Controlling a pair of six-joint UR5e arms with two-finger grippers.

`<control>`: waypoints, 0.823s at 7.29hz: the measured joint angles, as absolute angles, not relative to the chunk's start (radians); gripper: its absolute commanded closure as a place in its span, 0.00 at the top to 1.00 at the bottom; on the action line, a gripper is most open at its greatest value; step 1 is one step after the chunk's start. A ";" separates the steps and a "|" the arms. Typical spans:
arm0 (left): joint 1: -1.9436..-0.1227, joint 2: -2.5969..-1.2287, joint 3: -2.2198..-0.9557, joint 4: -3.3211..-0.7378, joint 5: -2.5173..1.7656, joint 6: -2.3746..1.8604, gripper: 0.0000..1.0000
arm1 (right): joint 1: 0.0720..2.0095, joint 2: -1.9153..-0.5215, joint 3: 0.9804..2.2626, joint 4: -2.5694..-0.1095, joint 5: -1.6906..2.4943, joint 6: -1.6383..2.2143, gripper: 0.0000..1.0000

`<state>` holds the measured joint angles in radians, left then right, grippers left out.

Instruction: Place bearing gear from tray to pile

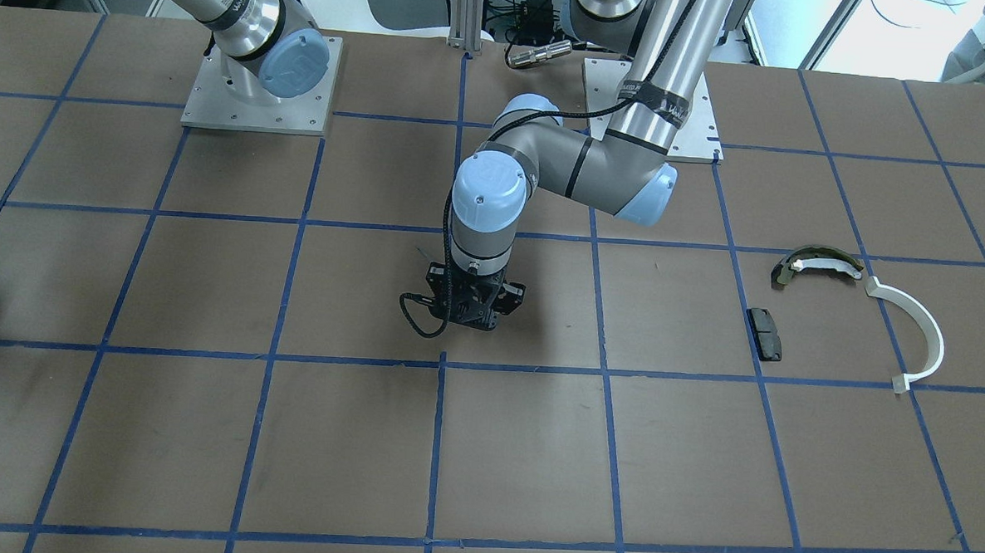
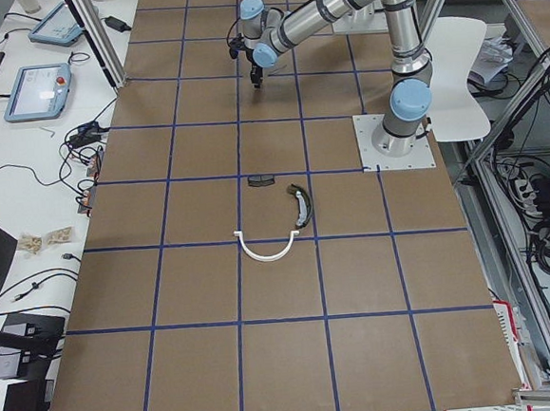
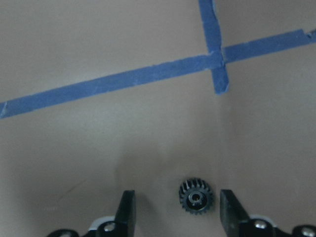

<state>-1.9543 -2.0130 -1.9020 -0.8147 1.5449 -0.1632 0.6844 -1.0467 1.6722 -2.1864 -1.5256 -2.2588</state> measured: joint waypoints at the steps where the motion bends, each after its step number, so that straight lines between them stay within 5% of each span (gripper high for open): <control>1: -1.954 -2.015 -1.902 -0.815 1.539 -0.164 0.00 | 0.687 -1.031 1.674 -2.200 -1.522 -2.298 0.94; 6: -1.863 -1.970 -1.858 -0.892 1.565 -0.143 0.00 | 0.702 -1.013 1.674 -2.214 -1.522 -2.301 0.51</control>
